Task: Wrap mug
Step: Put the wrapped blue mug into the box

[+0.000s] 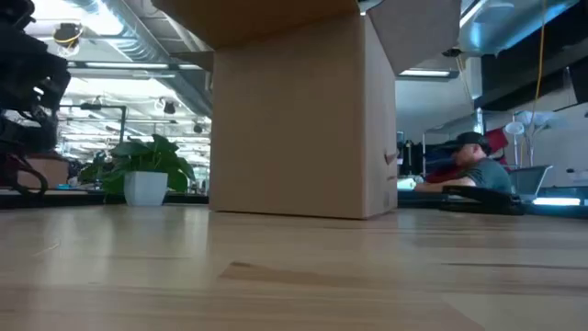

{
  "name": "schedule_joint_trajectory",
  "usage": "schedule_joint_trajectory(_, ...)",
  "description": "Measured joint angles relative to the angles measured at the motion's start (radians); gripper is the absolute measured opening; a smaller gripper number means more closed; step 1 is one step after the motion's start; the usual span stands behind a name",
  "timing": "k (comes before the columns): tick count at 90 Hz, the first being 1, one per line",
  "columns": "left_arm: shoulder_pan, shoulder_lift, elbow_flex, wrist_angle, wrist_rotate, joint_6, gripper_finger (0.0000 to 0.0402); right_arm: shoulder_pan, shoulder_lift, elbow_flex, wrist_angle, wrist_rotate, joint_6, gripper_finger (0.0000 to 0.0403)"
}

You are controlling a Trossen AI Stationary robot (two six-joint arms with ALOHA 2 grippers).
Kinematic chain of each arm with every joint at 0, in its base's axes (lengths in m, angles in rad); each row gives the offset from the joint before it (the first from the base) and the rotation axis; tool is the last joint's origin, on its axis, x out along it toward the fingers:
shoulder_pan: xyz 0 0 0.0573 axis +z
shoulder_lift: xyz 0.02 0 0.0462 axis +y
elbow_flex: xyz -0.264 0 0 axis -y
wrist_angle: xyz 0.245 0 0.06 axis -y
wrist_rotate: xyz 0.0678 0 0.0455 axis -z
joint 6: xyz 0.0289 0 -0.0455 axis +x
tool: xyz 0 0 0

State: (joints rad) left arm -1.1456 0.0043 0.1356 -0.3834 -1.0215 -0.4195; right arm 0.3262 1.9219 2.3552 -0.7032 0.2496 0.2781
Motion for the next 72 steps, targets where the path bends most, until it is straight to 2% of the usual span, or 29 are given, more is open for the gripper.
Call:
schedule_joint_trajectory(14,0.058,0.000,0.000,0.064,0.095,0.090,0.0088,-0.038,-0.003,0.000,-0.006,-0.026,0.003,0.0001)
schedule_joint_trajectory(33,0.184,0.000,0.001,0.077,0.237,0.138,0.0088,-0.091,-0.003,0.000,-0.005,-0.090,0.005,0.0001)
schedule_joint_trajectory(72,0.607,0.000,0.000,0.093,0.625,0.237,0.0088,-0.181,-0.003,0.000,-0.018,-0.130,0.005,0.0001)
